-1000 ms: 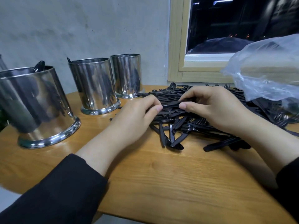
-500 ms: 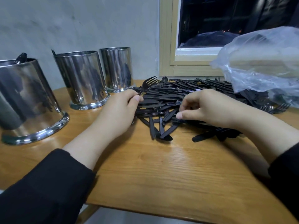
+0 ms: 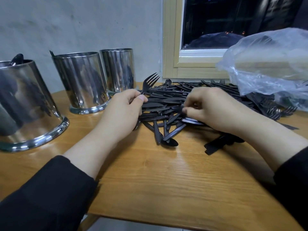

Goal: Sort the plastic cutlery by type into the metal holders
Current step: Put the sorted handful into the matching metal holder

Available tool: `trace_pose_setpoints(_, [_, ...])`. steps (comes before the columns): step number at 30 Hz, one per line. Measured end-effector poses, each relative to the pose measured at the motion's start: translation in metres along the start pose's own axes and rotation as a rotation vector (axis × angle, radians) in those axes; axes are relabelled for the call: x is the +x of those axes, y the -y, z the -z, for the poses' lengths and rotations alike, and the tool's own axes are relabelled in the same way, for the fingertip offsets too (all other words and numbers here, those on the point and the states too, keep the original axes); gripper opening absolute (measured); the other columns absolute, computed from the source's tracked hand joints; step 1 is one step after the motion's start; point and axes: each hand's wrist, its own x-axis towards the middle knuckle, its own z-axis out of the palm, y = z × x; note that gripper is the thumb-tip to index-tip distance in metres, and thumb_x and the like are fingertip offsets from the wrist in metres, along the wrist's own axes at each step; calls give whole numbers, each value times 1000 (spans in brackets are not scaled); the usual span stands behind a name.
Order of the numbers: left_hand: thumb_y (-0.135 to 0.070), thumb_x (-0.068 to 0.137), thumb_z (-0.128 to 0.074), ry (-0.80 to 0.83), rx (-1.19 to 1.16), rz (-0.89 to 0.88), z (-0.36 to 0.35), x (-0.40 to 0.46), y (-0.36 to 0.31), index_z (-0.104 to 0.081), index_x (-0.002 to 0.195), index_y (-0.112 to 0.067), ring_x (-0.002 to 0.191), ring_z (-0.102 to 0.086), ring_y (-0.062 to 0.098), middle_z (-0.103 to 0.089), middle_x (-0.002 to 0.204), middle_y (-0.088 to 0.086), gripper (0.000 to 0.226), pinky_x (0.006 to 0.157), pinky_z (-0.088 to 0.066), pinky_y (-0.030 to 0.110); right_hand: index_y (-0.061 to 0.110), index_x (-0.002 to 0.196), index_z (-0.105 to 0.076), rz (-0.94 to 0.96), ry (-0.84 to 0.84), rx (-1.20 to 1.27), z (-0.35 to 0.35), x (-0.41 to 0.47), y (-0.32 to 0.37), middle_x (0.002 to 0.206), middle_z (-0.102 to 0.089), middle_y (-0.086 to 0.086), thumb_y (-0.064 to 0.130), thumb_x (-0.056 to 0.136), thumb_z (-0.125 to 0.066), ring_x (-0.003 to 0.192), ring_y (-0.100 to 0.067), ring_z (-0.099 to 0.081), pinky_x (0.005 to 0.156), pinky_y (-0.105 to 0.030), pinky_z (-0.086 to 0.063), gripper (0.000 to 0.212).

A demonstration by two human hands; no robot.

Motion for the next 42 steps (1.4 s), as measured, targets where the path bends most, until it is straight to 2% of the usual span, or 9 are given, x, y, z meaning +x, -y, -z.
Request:
trace_pose_setpoints(5, [-34, 106, -49, 3, -89, 20, -8, -3, -4, -73, 93, -31, 49, -42, 3, -50, 50, -20, 28, 53, -31, 27, 19, 78, -69, -113, -416, 578, 14, 3, 5, 57, -60, 10, 26, 96, -68, 53, -2, -49, 54, -14, -40, 19])
trace_pose_setpoints(12, [-28, 108, -46, 146, -315, -22, -42, -16, -42, -72, 95, -29, 72, -72, 15, -76, 82, -1, 29, 72, -62, 35, 8, 82, -65, -170, -373, 1007, 24, -1, 6, 70, -71, -7, 9, 97, -63, 62, -15, -60, 60, -24, -49, 15])
trace_pose_setpoints(14, [-29, 109, -45, 231, -394, -26, -55, -22, -55, -71, 97, -28, 64, -71, 20, -75, 79, 2, 29, 61, -61, 36, 6, 86, -65, -167, -394, 1049, 29, -7, 4, 71, -71, -9, 9, 97, -62, 61, -15, -61, 60, -23, -50, 12])
trace_pose_setpoints(18, [-35, 109, -43, 247, -451, -45, -79, -28, -70, -72, 100, -19, 49, -37, 10, -47, 62, -1, 34, 52, -31, 28, 5, 89, -70, -169, -443, 822, 48, -30, -12, 73, -72, -7, 17, 96, -66, 62, -14, -59, 58, -25, -47, 14])
trace_pose_setpoints(23, [-42, 106, -49, 270, -422, 5, -92, -31, -73, -75, 95, -26, 44, -37, 5, -48, 58, -11, 33, 52, -31, 29, 14, 83, -72, -208, -613, 423, 99, -62, -54, 72, -72, -4, 30, 97, -65, 60, -17, -58, 58, -34, -46, 22])
trace_pose_setpoints(27, [-37, 106, -51, 333, -432, 61, -94, -34, -78, -72, 92, -18, 42, -34, 8, -54, 66, -4, 32, 44, -32, 24, 14, 82, -72, -412, -322, 62, 109, -88, -95, 72, -68, -7, 39, 95, -65, 57, -15, -57, 57, -32, -43, 29])
trace_pose_setpoints(31, [-36, 107, -48, 323, -348, 31, -102, -37, -83, -66, 92, -19, 39, -36, 6, -51, 55, -10, 29, 41, -33, 21, 27, 87, -70, -487, -53, -89, 109, -107, -112, 78, -66, 11, 46, 92, -66, 74, -7, -61, 62, -31, -46, 20])
trace_pose_setpoints(37, [-47, 106, -42, 260, -303, 18, -108, -46, -79, -69, 92, -23, 37, -35, 5, -45, 49, -14, 38, 51, -28, 30, 25, 81, -66, -484, 106, -111, 94, -110, -103, 82, -67, 7, 43, 88, -73, 77, -12, -62, 64, -30, -46, 21])
trace_pose_setpoints(42, [-46, 107, -40, 204, -260, 36, -104, -48, -70, -67, 88, -20, 35, -35, 4, -44, 47, -15, 43, 47, -29, 28, 29, 99, -71, -477, 124, -197, 76, -119, -94, 93, -68, 6, 47, 89, -71, 85, -16, -61, 70, -29, -43, 21])
